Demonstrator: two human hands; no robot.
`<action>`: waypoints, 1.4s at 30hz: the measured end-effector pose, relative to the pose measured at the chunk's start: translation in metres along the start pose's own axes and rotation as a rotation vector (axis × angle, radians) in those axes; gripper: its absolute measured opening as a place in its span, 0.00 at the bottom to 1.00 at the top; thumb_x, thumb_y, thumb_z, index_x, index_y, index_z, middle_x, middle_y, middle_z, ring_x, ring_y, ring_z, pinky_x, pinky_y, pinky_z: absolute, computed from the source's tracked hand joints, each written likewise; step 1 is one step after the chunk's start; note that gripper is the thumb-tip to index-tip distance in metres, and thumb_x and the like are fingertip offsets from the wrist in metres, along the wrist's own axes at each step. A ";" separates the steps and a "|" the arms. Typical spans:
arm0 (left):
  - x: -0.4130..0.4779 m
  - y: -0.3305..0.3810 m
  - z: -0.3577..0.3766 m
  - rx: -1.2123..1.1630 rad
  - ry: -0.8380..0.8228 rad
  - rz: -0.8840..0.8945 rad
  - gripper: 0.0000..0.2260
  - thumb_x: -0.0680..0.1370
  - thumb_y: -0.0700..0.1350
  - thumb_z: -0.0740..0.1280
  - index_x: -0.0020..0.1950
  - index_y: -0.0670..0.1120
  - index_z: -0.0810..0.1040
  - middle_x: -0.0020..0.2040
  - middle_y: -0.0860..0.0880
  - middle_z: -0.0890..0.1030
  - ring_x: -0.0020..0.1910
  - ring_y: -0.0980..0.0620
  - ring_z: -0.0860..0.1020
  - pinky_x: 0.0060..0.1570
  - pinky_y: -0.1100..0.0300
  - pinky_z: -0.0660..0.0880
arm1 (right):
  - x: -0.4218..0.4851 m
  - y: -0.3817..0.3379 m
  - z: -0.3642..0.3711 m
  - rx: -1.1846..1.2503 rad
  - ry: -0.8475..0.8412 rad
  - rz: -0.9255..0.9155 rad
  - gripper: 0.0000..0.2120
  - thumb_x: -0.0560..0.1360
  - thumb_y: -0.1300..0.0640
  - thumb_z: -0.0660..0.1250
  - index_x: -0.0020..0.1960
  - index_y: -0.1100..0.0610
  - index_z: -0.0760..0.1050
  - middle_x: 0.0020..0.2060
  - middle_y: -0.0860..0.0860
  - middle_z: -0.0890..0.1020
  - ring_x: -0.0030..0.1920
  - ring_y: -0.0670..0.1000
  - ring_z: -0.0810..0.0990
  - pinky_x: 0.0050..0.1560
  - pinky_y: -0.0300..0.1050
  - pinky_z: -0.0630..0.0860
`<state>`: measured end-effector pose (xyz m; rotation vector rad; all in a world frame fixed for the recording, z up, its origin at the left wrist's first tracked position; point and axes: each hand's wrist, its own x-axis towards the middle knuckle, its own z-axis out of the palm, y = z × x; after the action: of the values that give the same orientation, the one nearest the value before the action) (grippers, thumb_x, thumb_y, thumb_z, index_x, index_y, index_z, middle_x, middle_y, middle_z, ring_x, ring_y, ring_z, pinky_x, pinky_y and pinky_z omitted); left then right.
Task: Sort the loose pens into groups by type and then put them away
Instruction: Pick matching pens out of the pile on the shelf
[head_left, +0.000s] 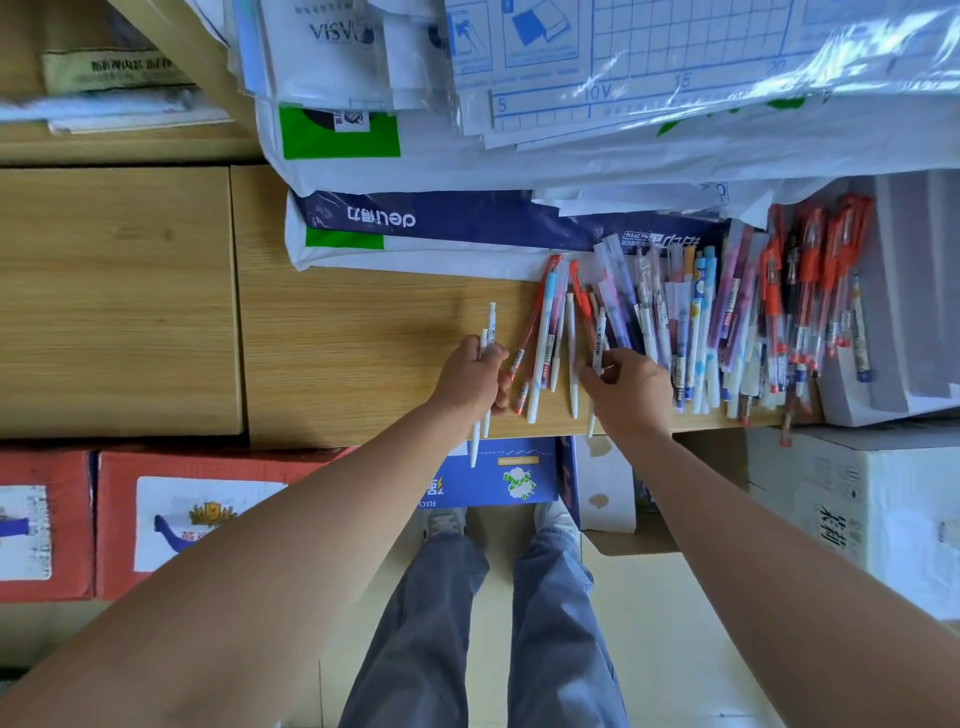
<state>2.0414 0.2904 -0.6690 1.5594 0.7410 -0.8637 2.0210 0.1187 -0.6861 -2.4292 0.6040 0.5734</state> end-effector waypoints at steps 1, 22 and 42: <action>0.000 0.001 0.000 -0.011 -0.003 0.002 0.08 0.83 0.43 0.54 0.54 0.41 0.70 0.34 0.46 0.72 0.28 0.51 0.71 0.28 0.59 0.73 | 0.000 -0.002 0.000 0.021 0.016 -0.009 0.15 0.76 0.53 0.67 0.34 0.57 0.68 0.26 0.48 0.72 0.27 0.47 0.69 0.26 0.39 0.61; -0.037 0.004 0.027 -0.212 0.011 -0.012 0.15 0.84 0.48 0.51 0.65 0.43 0.72 0.59 0.51 0.82 0.57 0.53 0.76 0.59 0.56 0.67 | -0.057 -0.020 -0.007 0.472 -0.517 -0.026 0.19 0.77 0.49 0.66 0.34 0.60 0.71 0.21 0.48 0.69 0.24 0.48 0.66 0.28 0.39 0.63; -0.051 0.017 0.080 -0.090 -0.004 -0.050 0.10 0.83 0.47 0.57 0.58 0.42 0.67 0.34 0.45 0.73 0.28 0.49 0.73 0.33 0.55 0.76 | -0.023 0.051 -0.075 0.228 -0.121 0.071 0.07 0.77 0.52 0.65 0.50 0.54 0.79 0.42 0.50 0.84 0.35 0.47 0.78 0.32 0.38 0.69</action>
<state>2.0181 0.2084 -0.6239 1.4642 0.8083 -0.8587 1.9950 0.0421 -0.6389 -2.1512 0.6685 0.6385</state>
